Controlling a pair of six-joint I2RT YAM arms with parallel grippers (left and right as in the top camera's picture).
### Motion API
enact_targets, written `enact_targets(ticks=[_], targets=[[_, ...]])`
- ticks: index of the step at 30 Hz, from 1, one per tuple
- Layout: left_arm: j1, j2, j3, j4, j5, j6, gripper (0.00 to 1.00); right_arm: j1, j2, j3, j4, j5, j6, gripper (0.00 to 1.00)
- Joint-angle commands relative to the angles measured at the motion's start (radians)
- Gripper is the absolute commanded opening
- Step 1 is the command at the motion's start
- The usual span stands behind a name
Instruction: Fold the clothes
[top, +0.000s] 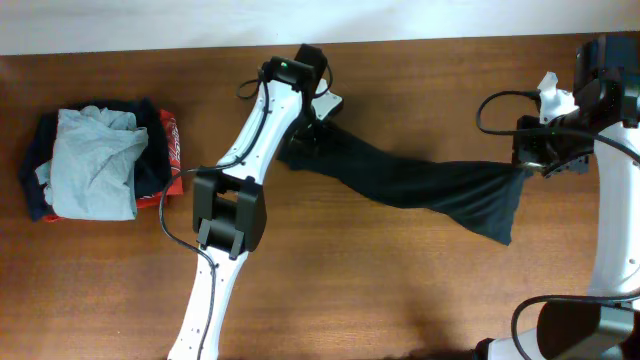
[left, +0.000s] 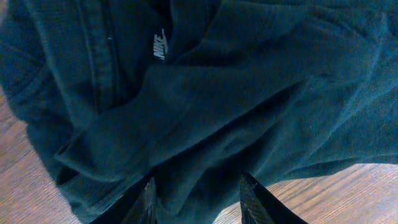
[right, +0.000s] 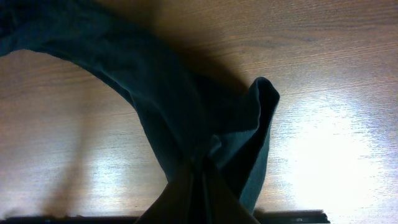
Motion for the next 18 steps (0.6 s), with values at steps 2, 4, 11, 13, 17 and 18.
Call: enact_targets(ticks=[2, 4, 11, 13, 17, 18], targets=[[0.000, -0.022, -0.012, 0.009, 0.018, 0.019, 0.43, 0.005, -0.021, -0.003, -0.001, 0.009, -0.016, 0.05], [-0.001, -0.022, -0.013, 0.013, 0.018, 0.019, 0.43, 0.005, -0.021, -0.003, -0.002, 0.009, -0.015, 0.05], [-0.001, -0.022, -0.014, 0.035, 0.018, 0.019, 0.24, 0.005, -0.021, -0.003, -0.002, 0.009, -0.015, 0.05], [-0.001, -0.022, -0.014, 0.043, 0.018, 0.019, 0.12, 0.004, -0.021, -0.003, -0.004, 0.009, -0.015, 0.05], [-0.001, -0.022, -0.014, 0.049, 0.017, 0.011, 0.02, 0.005, -0.021, -0.003, -0.004, 0.009, -0.015, 0.05], [-0.001, -0.022, -0.014, 0.048, 0.017, 0.011, 0.01, 0.005, -0.021, -0.003, -0.004, 0.009, -0.015, 0.05]])
